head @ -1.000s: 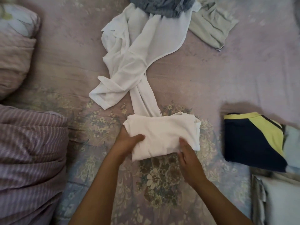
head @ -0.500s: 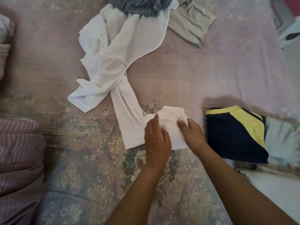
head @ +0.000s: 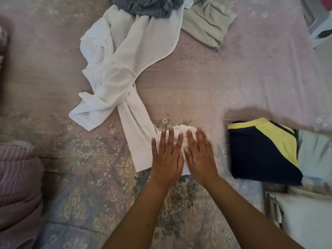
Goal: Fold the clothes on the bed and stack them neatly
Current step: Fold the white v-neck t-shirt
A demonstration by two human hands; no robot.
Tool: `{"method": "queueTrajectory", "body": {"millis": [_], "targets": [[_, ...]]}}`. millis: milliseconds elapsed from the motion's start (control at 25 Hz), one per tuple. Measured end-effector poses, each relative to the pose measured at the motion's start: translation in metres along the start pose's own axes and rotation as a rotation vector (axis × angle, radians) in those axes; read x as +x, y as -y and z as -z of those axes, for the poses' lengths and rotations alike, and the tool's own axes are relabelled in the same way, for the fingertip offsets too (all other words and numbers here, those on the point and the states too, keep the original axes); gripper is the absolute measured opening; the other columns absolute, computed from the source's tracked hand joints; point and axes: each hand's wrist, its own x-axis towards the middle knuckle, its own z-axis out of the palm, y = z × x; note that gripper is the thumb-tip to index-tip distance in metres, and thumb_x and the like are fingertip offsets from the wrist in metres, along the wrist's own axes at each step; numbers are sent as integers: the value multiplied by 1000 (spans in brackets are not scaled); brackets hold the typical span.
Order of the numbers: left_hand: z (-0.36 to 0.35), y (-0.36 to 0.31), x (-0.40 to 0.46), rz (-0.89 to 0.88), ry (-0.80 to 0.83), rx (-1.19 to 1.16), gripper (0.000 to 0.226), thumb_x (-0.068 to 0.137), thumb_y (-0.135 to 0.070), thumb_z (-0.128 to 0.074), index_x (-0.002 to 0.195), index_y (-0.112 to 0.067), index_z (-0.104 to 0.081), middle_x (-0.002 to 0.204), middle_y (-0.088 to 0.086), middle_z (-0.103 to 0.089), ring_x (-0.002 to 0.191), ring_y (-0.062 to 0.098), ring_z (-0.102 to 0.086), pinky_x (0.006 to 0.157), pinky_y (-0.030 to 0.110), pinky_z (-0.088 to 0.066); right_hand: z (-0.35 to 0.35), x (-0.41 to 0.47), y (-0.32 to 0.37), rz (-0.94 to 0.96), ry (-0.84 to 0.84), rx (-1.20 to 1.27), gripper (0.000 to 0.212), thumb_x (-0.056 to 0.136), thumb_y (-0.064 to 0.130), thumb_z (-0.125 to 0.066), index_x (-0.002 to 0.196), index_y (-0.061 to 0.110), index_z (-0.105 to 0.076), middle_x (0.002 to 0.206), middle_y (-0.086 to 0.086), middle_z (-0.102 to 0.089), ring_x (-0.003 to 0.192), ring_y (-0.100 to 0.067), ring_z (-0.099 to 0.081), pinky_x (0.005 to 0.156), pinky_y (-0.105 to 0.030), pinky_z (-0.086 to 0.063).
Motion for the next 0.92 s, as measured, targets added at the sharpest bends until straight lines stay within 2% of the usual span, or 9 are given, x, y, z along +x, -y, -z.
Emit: {"method": "queueTrajectory", "body": {"millis": [80, 160, 280, 400, 520, 600, 720, 800, 920], "targets": [[-15, 10, -1, -44, -31, 51, 53, 96, -29, -40, 146, -10, -45, 149, 22, -49, 145, 36, -30, 124, 48, 3, -12, 7, -7, -31, 72, -51, 63, 109, 32, -40, 162, 20, -9, 169, -9, 6, 156, -26, 8, 125, -47, 6], [-29, 19, -1, -13, -28, 76, 54, 96, -32, -39, 146, -13, -44, 149, 21, -49, 140, 39, -39, 123, 52, 1, -19, 15, -16, -56, 106, -81, 65, 108, 37, -38, 162, 24, -5, 169, -6, 9, 156, -24, 9, 125, -48, 10], [-31, 21, 5, -20, 66, 14, 55, 95, -34, -41, 146, -14, -41, 150, 21, -48, 138, 41, -41, 121, 53, -3, -17, 22, -21, -63, 148, -82, 66, 108, 41, -37, 162, 26, -2, 168, -6, 13, 156, -24, 12, 124, -49, 12], [-19, 26, 7, 42, 183, -74, 59, 98, -30, -55, 151, -11, -40, 159, 25, -32, 147, 43, -30, 119, 58, -19, -6, 17, -9, -115, 117, 59, 72, 106, 41, -45, 163, 24, -4, 169, -10, 11, 157, -29, 5, 126, -48, -1], [-13, 24, -1, 296, 300, -336, 70, 98, -30, -65, 157, -11, -32, 166, 24, 1, 154, 42, 1, 124, 54, -8, -3, 7, 2, -414, -12, 405, 90, 96, 40, -66, 162, 20, -9, 165, -14, -15, 150, -34, -19, 119, -51, -27], [-7, 13, -4, 406, 238, -432, 70, 95, -27, -69, 155, -13, -37, 165, 24, 5, 153, 43, -3, 125, 51, -13, 1, 9, 6, -586, -39, 634, 92, 88, 34, -77, 159, 21, -19, 155, -12, -34, 139, -33, -37, 109, -49, -39], [6, -5, 6, 551, 142, -505, 74, 88, -25, -77, 152, -14, -42, 165, 24, 2, 150, 42, -15, 122, 49, -21, 14, 12, 7, -638, -44, 821, 77, 85, 24, -81, 147, 12, -38, 141, -9, -54, 124, -27, -54, 99, -40, -48], [11, -18, 15, 540, 100, -509, 73, 86, -22, -79, 150, -14, -45, 165, 23, -4, 150, 41, -17, 121, 50, -24, 31, 11, 6, -621, -73, 851, 66, 86, 21, -79, 142, 13, -45, 133, -5, -60, 119, -26, -58, 94, -38, -49], [14, -50, 31, 392, 53, -523, 66, 86, -19, -79, 146, -12, -52, 164, 25, -11, 151, 41, -15, 121, 52, -24, 63, 1, -7, -604, -197, 818, 64, 89, 25, -77, 143, 18, -46, 130, 0, -61, 117, -23, -59, 92, -38, -49]]}}
